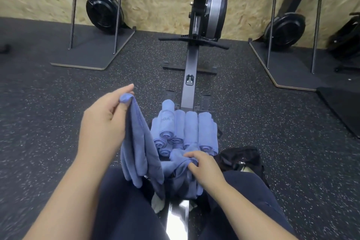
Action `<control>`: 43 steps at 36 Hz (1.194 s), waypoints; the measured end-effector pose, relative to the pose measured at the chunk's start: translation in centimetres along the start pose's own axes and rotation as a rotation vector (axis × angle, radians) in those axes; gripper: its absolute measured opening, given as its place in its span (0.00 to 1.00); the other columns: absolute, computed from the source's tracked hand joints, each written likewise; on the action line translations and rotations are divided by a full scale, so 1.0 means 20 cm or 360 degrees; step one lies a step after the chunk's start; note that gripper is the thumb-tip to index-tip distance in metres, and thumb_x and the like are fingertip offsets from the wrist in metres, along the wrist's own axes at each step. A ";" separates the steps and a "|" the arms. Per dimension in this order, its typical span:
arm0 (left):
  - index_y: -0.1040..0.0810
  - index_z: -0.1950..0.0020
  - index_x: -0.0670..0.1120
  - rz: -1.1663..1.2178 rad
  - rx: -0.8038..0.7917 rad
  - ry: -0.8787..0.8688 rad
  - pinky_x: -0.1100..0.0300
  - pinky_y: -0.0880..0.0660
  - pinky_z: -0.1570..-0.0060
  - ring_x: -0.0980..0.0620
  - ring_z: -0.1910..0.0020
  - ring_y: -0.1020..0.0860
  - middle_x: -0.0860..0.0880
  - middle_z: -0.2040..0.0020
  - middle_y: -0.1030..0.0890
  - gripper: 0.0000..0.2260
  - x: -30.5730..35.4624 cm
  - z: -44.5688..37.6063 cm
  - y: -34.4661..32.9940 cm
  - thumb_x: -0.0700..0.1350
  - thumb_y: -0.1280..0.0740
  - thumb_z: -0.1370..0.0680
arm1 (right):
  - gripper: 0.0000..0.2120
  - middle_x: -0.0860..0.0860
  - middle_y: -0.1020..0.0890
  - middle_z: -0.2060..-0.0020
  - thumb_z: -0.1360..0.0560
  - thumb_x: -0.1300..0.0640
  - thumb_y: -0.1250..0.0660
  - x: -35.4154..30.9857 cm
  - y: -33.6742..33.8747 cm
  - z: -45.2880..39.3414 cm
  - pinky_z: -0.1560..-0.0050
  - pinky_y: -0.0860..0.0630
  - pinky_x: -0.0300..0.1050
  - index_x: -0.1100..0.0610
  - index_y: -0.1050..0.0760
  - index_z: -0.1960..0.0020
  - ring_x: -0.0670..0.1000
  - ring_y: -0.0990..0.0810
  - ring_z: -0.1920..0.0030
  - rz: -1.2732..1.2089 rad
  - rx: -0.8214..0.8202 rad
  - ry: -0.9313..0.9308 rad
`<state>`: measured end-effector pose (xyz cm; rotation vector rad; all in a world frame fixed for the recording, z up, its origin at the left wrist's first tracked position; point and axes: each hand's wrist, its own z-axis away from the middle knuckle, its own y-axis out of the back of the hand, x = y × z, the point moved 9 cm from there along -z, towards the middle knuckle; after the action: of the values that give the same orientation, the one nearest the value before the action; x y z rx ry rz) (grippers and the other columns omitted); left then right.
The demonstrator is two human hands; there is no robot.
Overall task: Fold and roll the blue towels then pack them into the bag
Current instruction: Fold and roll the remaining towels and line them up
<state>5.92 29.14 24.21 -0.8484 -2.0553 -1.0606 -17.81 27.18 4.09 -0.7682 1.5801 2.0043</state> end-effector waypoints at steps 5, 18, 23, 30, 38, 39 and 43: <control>0.22 0.40 0.60 -0.0027 -0.0069 0.0047 0.78 0.34 0.45 0.66 0.43 0.26 0.65 0.45 0.22 0.13 -0.01 0.01 -0.05 0.44 0.39 0.19 | 0.15 0.47 0.21 0.44 0.24 0.61 0.39 0.14 -0.09 0.03 0.44 0.30 0.39 0.52 0.23 0.40 0.49 0.24 0.43 0.0138 -0.0130 -0.0116; 0.26 0.43 0.67 -0.0033 -0.0236 0.0030 0.80 0.36 0.48 0.72 0.46 0.26 0.70 0.47 0.24 0.15 -0.07 0.01 -0.25 0.45 0.38 0.19 | 0.31 0.48 0.49 0.22 0.22 0.55 0.41 0.31 -0.35 0.01 0.28 0.38 0.48 0.53 0.48 0.22 0.52 0.45 0.24 0.0445 -0.0644 -0.0101; 0.28 0.46 0.71 -0.0041 -0.0288 0.0038 0.80 0.36 0.47 0.75 0.45 0.28 0.70 0.47 0.24 0.17 -0.12 0.01 -0.30 0.46 0.37 0.19 | 0.29 0.44 0.48 0.23 0.22 0.54 0.41 0.36 -0.41 0.01 0.32 0.33 0.51 0.50 0.44 0.23 0.53 0.41 0.26 0.0518 -0.0770 -0.0101; 0.26 0.42 0.65 -0.0064 -0.0317 0.0044 0.80 0.36 0.47 0.67 0.44 0.26 0.70 0.47 0.25 0.14 -0.14 0.00 -0.34 0.45 0.37 0.19 | 0.04 0.48 0.30 0.45 0.25 0.57 0.42 0.38 -0.37 -0.02 0.45 0.27 0.51 0.49 0.32 0.52 0.52 0.29 0.42 0.0497 -0.0612 -0.0082; 0.25 0.50 0.70 0.0006 -0.0410 -0.0036 0.77 0.34 0.47 0.72 0.46 0.26 0.75 0.49 0.24 0.15 -0.06 0.03 -0.37 0.47 0.37 0.20 | 0.23 0.46 0.38 0.25 0.20 0.55 0.39 0.15 -0.10 0.01 0.32 0.48 0.30 0.48 0.36 0.26 0.43 0.41 0.26 0.0119 -0.0199 0.0035; 0.25 0.50 0.69 0.0020 -0.0404 -0.0050 0.76 0.33 0.46 0.71 0.46 0.26 0.74 0.48 0.23 0.12 -0.04 0.04 -0.37 0.49 0.38 0.21 | 0.22 0.44 0.37 0.26 0.20 0.55 0.39 0.09 -0.04 0.03 0.33 0.49 0.28 0.49 0.36 0.26 0.41 0.41 0.27 0.0077 -0.0124 0.0099; 0.21 0.49 0.64 0.0071 -0.0404 -0.0099 0.71 0.31 0.46 0.65 0.47 0.23 0.67 0.49 0.20 0.10 0.03 0.06 -0.39 0.51 0.40 0.23 | 0.20 0.36 0.32 0.35 0.21 0.54 0.36 -0.19 0.19 0.10 0.36 0.46 0.23 0.50 0.32 0.29 0.31 0.37 0.34 -0.0172 0.0161 0.0344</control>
<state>-0.90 26.67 20.87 -1.0602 -1.9683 -1.3033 -17.83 28.15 9.87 -1.0358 1.7053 1.8000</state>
